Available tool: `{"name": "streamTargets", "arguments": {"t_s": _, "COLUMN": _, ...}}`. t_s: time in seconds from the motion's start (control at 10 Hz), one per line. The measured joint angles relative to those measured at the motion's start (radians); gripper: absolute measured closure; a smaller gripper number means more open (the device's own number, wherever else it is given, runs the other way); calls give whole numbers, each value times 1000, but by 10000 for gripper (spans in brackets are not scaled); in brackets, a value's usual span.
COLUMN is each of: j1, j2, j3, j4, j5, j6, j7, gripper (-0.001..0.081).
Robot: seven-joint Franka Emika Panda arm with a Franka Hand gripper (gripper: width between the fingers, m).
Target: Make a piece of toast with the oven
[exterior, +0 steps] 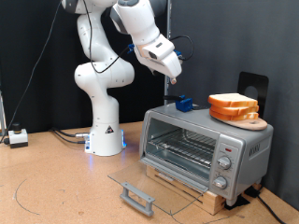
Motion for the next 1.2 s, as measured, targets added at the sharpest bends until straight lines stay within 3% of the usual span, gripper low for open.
{"name": "streamTargets", "arguments": {"t_s": 0.3, "j1": 27, "j2": 15, "j3": 12, "j4": 2, "j5": 3, "j6": 6, "j7": -46, "gripper": -4}}
{"name": "streamTargets", "arguments": {"t_s": 0.8, "j1": 29, "j2": 33, "j3": 38, "j4": -4, "j5": 25, "j6": 43, "j7": -26, "gripper": -4}}
{"name": "streamTargets", "arguments": {"t_s": 1.2, "j1": 38, "j2": 40, "j3": 127, "j4": -63, "j5": 47, "j6": 146, "j7": -24, "gripper": -4}}
